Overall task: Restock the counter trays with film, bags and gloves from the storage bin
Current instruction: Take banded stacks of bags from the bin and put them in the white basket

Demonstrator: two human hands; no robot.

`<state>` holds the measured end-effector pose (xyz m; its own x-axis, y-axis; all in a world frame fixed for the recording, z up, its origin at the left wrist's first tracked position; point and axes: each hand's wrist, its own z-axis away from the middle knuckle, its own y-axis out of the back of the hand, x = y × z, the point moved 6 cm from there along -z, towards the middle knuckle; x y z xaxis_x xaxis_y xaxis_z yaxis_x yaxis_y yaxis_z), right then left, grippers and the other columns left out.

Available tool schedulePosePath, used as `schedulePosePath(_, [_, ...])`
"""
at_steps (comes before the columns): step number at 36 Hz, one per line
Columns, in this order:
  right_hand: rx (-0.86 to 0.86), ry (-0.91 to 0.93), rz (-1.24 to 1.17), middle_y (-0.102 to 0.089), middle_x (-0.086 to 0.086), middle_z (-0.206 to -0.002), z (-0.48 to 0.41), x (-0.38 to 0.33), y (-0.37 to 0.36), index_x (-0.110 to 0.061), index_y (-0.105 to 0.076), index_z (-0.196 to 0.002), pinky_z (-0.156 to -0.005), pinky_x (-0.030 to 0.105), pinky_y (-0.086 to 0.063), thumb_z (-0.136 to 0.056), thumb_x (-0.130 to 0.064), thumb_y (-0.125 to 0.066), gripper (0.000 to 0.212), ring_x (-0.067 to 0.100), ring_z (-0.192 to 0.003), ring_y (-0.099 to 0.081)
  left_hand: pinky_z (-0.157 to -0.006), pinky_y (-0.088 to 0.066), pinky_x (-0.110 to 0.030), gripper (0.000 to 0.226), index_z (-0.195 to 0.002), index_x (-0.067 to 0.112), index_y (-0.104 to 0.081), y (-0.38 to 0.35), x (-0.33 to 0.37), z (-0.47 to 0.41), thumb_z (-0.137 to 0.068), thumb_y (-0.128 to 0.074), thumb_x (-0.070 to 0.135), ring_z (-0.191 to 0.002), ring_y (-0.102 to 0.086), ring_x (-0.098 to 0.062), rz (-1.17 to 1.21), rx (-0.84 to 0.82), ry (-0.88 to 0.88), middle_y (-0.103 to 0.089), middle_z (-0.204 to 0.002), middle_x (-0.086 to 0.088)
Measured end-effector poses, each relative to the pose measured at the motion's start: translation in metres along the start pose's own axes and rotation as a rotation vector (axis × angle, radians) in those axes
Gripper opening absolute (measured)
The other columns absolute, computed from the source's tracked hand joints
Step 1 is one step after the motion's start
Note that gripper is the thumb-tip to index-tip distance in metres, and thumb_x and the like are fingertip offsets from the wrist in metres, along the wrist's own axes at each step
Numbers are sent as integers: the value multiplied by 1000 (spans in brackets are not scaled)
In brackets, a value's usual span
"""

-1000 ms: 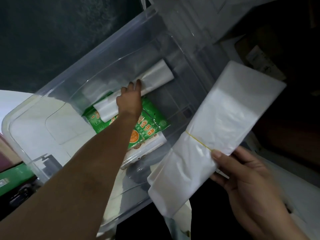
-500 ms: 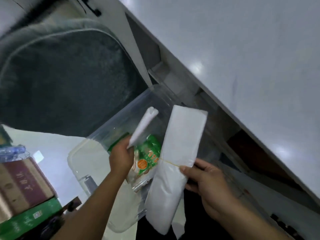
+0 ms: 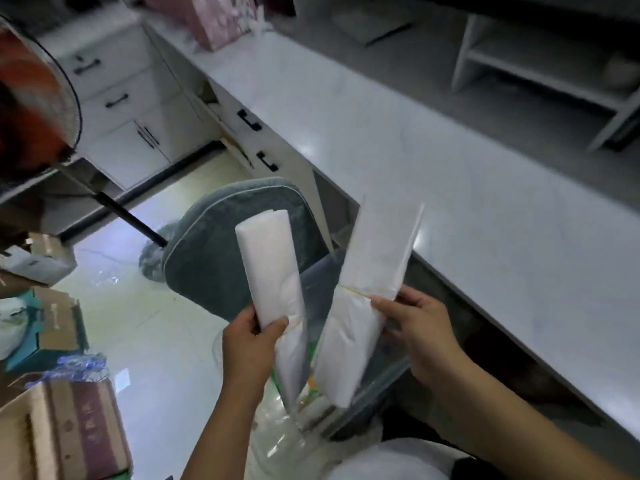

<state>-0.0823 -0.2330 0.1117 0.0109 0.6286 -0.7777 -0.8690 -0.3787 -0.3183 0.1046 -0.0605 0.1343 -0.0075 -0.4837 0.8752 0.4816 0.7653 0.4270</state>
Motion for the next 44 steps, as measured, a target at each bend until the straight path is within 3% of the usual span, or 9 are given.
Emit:
schedulePosePath(3, [75, 104, -12, -77, 8, -103, 31, -14, 13, -15, -78, -100, -72, 35, -59, -75, -12, -80, 26, 26, -95, -74, -62, -52, -14, 34, -91, 34, -67, -2, 13, 10, -79, -77, 4, -74, -68, 6, 100, -108, -61, -72, -80, 29])
schedulePosePath(10, [288, 191, -68, -78, 10, -100, 144, 3, 70, -16, -78, -101, -62, 38, -61, -77, -12, -76, 24, 29, -83, -75, -73, -57, -34, 27, -91, 24, -72, -7, 6, 46, -77, -79, 2, -83, -73, -13, 210, -342, -99, -78, -89, 6])
schedulePosePath(16, [527, 212, -96, -79, -1, -99, 240, 31, 126, -23, -80, -90, -59, 29, -53, -84, -10, -71, 18, 13, -78, -75, -66, -54, -26, 29, -93, 23, -70, -50, 21, 88, -77, -77, -1, -80, -74, -15, 265, -604, -99, -78, -89, 4])
schedulePosePath(20, [639, 274, -159, -78, 0, -100, 293, 30, 161, -25, -81, -88, -69, 35, -54, -80, -10, -72, 20, 14, -81, -76, -60, -56, -21, 32, -101, 23, -70, -89, 45, 122, -79, -76, 1, -80, -74, -11, 276, -770, -87, -78, -91, 9])
schedulePosePath(23, [725, 356, -240, -78, 3, -103, 326, 24, 189, -20, -80, -92, -62, 31, -58, -75, -12, -74, 20, 16, -84, -76, -57, -56, -18, 31, -103, 18, -69, -119, 70, 150, -81, -72, -4, -78, -74, -11, 305, -889, -102, -78, -90, 6])
schedulePosePath(29, [842, 470, -430, -76, 7, -107, 363, 9, 257, -10, -73, -109, -65, 34, -62, -84, -7, -68, 25, 22, -92, -75, -70, -58, -31, 33, -106, 20, -69, -191, 106, 197, -80, -74, -1, -85, -75, -18, 205, -1082, -99, -78, -95, 2])
schedulePosePath(35, [883, 523, -521, -77, 6, -105, 368, -14, 324, -12, -74, -102, -68, 35, -62, -83, -9, -68, 21, 18, -87, -75, -61, -58, -30, 34, -104, 21, -71, -284, 128, 223, -78, -74, -1, -79, -75, -20, 71, -1168, -94, -79, -94, -2])
schedulePosePath(40, [874, 511, -532, -77, 5, -107, 361, -26, 382, -13, -78, -97, -70, 38, -55, -74, -14, -72, 24, 21, -90, -75, -66, -59, -33, 40, -112, 20, -69, -371, 134, 234, -77, -77, 3, -85, -75, -22, -76, -1208, -37, -78, -97, 1])
schedulePosePath(44, [866, 466, -527, -77, 7, -103, 353, -32, 423, -11, -76, -100, -66, 35, -60, -73, -15, -73, 27, 22, -86, -76, -70, -59, -36, 43, -119, 10, -67, -433, 139, 239, -78, -74, -1, -92, -73, -30, -82, -1212, 41, -77, -104, -10])
